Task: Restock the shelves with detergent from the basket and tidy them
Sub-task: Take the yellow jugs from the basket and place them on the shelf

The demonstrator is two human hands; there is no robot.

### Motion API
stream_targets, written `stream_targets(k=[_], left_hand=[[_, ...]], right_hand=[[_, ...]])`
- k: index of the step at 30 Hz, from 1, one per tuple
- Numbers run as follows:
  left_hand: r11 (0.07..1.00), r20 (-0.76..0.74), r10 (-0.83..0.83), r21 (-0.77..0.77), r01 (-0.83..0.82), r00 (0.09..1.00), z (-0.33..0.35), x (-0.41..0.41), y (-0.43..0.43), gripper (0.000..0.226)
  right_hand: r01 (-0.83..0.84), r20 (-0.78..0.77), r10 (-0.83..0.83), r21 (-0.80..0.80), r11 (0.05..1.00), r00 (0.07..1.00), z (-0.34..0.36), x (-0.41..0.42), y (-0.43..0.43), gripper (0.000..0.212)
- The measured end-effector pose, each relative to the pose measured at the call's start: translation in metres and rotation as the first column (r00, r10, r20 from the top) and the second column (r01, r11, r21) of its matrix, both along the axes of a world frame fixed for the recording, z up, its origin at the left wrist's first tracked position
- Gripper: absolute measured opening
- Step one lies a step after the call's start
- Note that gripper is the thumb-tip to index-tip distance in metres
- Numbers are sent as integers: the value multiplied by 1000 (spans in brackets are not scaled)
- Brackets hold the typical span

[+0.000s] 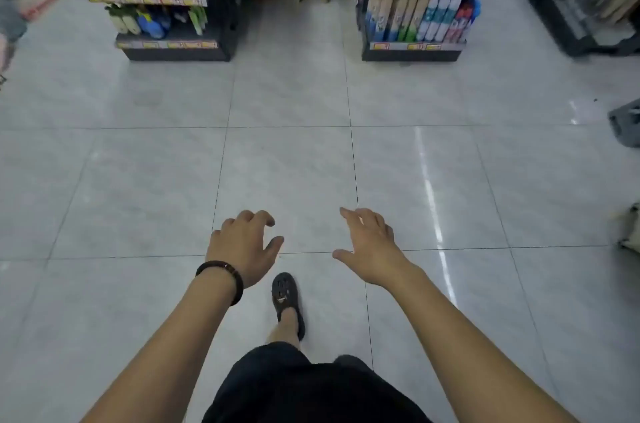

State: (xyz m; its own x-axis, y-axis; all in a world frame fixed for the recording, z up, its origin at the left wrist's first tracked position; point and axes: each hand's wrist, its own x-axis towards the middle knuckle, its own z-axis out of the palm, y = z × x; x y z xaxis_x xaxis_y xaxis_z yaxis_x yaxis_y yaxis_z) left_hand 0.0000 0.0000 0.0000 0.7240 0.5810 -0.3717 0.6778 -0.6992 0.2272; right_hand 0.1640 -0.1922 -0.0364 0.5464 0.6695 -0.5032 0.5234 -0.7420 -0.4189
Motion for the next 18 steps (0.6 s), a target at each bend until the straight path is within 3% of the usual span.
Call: stream_targets(k=[7,18], left_hand=[[995,-38,-58,-83,55,998,-7,60,111,42],[992,-68,-114,-59,110,991,-7,196,260,38]], right_hand=[[-43,-18,41,-112,993,999,15,56,112,83],[104,-60,-108,-66,992,992,-1,186,222,70]])
